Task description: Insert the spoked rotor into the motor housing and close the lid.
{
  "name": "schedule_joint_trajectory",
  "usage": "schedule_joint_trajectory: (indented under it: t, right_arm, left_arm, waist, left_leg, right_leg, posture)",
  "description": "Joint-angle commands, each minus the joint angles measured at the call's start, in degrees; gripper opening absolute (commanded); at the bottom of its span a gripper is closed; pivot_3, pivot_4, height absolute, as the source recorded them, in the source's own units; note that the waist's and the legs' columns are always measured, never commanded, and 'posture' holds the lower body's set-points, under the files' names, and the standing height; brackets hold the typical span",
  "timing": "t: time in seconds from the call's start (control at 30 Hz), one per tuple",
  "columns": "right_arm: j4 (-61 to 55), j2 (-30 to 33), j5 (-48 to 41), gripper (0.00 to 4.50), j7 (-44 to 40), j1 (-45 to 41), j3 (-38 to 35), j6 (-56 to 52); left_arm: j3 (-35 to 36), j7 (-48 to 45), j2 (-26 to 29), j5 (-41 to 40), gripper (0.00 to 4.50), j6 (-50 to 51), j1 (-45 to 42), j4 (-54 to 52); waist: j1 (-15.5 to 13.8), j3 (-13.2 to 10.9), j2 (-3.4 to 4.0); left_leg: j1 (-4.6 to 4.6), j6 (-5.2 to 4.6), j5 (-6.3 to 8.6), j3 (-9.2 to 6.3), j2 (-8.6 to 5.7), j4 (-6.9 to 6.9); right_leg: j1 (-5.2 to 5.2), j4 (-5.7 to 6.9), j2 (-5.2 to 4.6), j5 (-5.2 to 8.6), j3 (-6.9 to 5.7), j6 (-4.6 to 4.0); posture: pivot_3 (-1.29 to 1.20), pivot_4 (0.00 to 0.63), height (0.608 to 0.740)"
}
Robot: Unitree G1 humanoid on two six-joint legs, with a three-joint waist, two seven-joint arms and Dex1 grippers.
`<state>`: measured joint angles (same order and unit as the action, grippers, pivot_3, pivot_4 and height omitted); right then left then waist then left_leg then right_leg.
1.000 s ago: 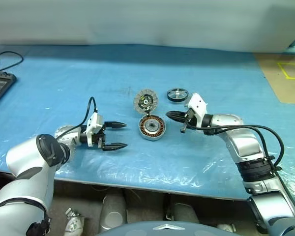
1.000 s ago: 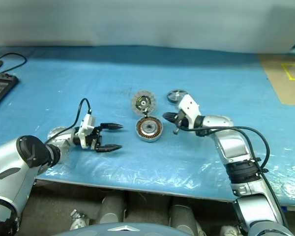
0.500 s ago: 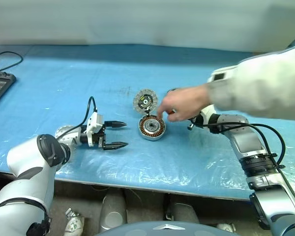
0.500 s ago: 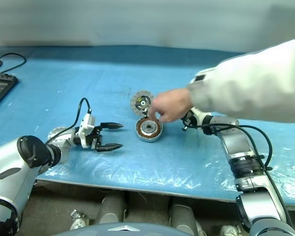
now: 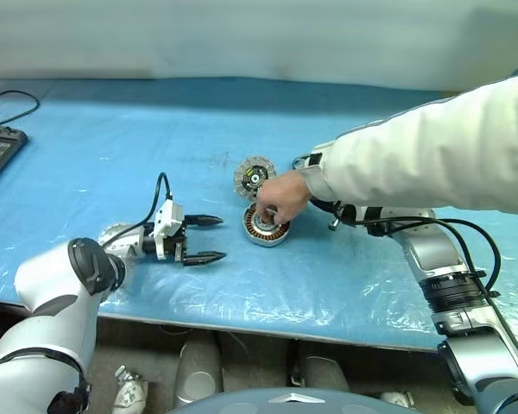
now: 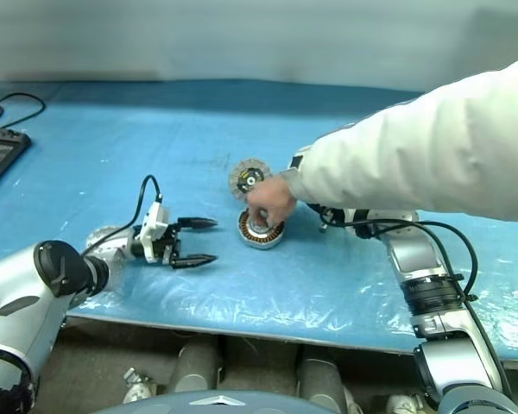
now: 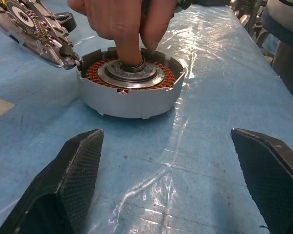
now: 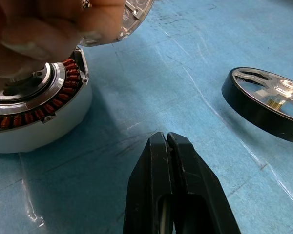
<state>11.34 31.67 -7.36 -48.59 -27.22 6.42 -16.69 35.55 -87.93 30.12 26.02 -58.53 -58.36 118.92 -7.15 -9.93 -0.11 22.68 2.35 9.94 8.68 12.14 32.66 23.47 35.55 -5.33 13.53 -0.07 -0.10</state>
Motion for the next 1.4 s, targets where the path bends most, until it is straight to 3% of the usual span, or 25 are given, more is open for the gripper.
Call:
schedule_joint_trajectory:
  t: [0.03,1.27,1.37,1.4]
  right_arm:
    - [-2.3,-0.2,-0.9,0.02,-0.1,-0.4,-1.1,0.5]
    - [0.0,-0.1,-1.8,0.02,-1.7,-0.3,-2.3,1.0]
    - [3.3,-1.2,-1.2,0.57,-1.8,-1.6,-1.8,2.8]
    - [4.4,-1.7,-0.9,0.95,-1.6,-2.2,-1.5,3.7]
  left_arm:
    - [-0.3,0.4,0.2,-0.8,4.40,-1.1,0.2,1.1]
    - [-3.2,1.0,-0.5,-3.1,4.40,-1.7,1.3,-0.1]
    - [-3.5,1.0,-0.5,-3.3,4.40,-1.9,1.3,0.1]
    - [-3.6,1.0,-0.5,-3.3,4.40,-1.9,1.4,0.1]
  waist:
    - [0.0,0.0,0.00]
    - [0.0,0.0,0.00]
    - [0.0,0.0,0.00]
    - [0.1,0.0,0.00]
  left_leg:
    - [0.00,0.00,0.00,0.00,0.00,0.00]
    - [0.00,0.00,0.00,0.00,0.00,-0.01]
    - [0.00,0.00,0.00,0.00,0.00,0.00]
    - [-0.01,0.00,0.00,0.00,0.00,0.00]
  right_leg:
    - [0.00,0.00,0.00,0.00,0.00,0.00]
    - [0.00,-0.01,0.00,0.00,0.01,0.00]
    - [0.00,-0.01,0.00,0.00,0.01,0.00]
    - [0.00,0.00,0.00,0.00,0.01,0.00]
  posture:
    - [0.00,0.150,0.740]
    - [0.00,0.150,0.740]
    - [0.00,0.150,0.740]
    - [0.00,0.150,0.740]
